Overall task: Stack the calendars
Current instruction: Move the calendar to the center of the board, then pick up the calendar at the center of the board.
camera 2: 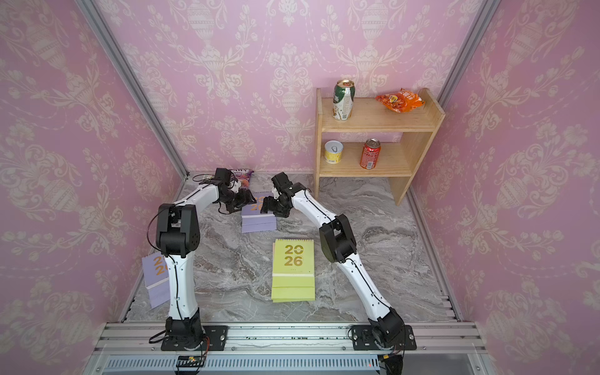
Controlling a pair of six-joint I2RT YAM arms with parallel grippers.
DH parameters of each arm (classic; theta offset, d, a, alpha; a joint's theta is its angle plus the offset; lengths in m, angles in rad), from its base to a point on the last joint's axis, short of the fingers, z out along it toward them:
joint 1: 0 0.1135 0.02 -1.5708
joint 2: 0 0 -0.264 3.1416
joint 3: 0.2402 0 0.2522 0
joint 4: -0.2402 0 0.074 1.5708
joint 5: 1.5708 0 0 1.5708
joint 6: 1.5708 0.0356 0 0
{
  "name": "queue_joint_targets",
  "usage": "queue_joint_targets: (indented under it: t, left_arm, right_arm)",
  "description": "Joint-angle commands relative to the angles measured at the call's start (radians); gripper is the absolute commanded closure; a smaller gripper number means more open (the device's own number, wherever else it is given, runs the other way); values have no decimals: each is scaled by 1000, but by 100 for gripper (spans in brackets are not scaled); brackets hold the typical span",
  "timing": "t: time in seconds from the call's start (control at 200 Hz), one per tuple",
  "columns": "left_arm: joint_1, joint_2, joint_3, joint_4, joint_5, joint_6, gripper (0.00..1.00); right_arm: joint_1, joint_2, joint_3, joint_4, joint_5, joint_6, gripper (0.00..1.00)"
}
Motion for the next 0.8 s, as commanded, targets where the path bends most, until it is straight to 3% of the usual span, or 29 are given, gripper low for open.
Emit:
queue_joint_targets:
  t: [0.0,0.48,0.795]
  left_arm:
    - [-8,-13,-38,-32,38,-4,19]
    - [-5,-14,-47,-25,44,-6,19]
    - [-5,-20,-74,31,113,-31,21]
  right_arm:
    - [6,-52,-22,-33,58,-39,25]
    - [-3,-36,-23,-41,74,-59,25]
    - [-2,18,21,15,-54,-46,25]
